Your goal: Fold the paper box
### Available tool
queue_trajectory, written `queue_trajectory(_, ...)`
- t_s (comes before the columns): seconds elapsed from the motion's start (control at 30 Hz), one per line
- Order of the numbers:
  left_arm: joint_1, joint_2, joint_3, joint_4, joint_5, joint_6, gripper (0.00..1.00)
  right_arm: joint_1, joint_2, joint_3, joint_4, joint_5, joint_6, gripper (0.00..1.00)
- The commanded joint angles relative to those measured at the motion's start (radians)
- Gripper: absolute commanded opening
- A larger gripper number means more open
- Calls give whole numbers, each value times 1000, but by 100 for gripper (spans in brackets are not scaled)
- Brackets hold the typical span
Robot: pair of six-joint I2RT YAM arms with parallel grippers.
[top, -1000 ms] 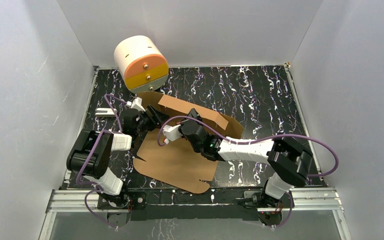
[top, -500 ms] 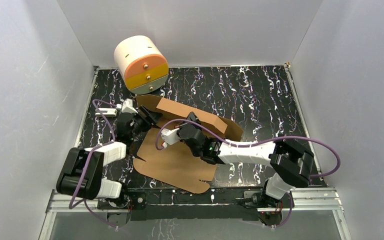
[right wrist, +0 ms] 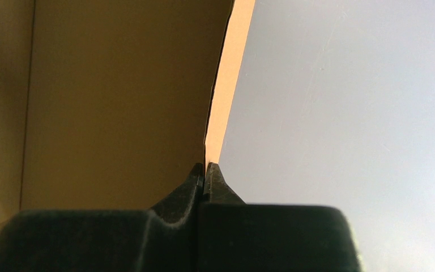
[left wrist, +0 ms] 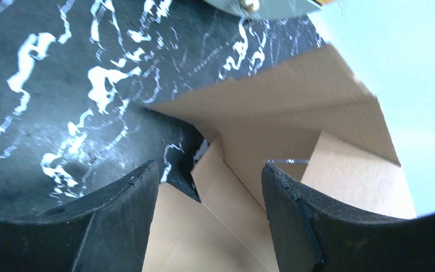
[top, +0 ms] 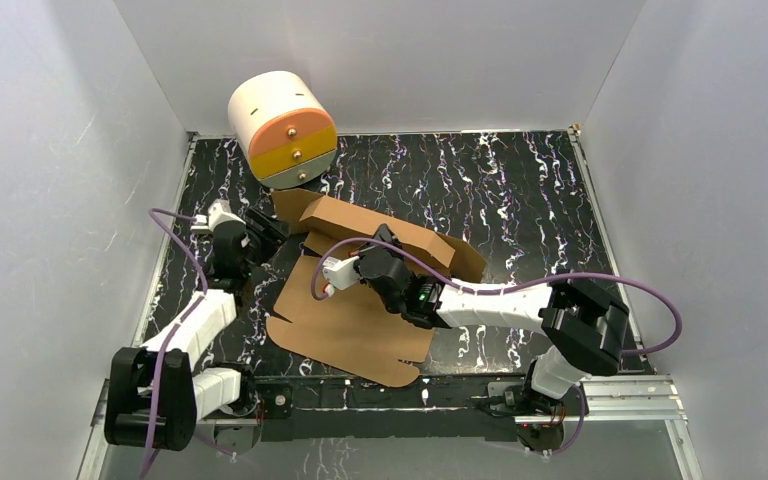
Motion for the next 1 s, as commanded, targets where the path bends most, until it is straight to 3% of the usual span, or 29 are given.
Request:
queue_trajectory(0.0, 48, -21, 121, -160, -47, 79, 65, 4, 37, -37, -136, -92, 51, 0)
queue_trajectory(0.23, 88, 44, 261, -230, 43, 281, 68, -6, 24, -33, -142, -100, 39, 0)
queue_trajectory(0.6, 175, 142, 444, -249, 336, 774, 71, -7, 7, -11, -184, -123, 51, 0)
queue_trajectory(0.97, 186, 303, 615, -432, 655, 992, 68, -7, 16, -3, -208, -127, 65, 0)
